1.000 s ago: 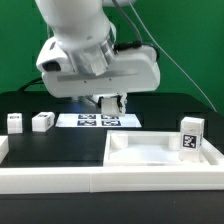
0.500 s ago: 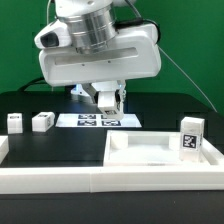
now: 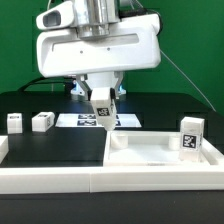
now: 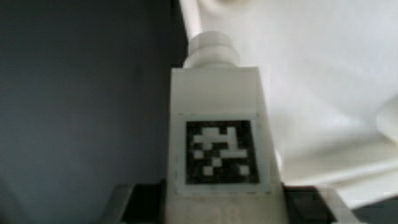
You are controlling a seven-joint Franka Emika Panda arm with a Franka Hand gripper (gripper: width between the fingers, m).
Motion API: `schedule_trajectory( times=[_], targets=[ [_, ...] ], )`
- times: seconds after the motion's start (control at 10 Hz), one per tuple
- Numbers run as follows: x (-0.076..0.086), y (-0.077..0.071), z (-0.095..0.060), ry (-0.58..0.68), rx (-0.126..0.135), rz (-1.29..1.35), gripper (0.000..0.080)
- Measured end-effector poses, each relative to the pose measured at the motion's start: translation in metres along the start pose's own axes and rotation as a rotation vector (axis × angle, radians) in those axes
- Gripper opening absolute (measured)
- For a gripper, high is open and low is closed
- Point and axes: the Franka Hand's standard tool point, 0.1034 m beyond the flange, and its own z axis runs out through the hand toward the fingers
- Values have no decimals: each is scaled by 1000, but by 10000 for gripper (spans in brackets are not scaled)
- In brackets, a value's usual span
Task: Assemble square table
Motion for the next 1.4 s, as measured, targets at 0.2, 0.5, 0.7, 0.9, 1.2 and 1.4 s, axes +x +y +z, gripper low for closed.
schedule_trajectory(
  times=[0.2, 0.5, 0.7, 0.9, 1.2, 1.4],
  targets=[
    [13, 1, -3, 145, -27, -30, 291],
    [14, 10, -4, 328, -77, -45, 291],
    [19, 3, -2, 305, -65, -47, 291],
    [26, -3, 2, 311, -62, -56, 291],
    [29, -13, 10, 329, -60, -72, 291],
    [29, -12, 11, 327, -61, -73, 291]
  ],
)
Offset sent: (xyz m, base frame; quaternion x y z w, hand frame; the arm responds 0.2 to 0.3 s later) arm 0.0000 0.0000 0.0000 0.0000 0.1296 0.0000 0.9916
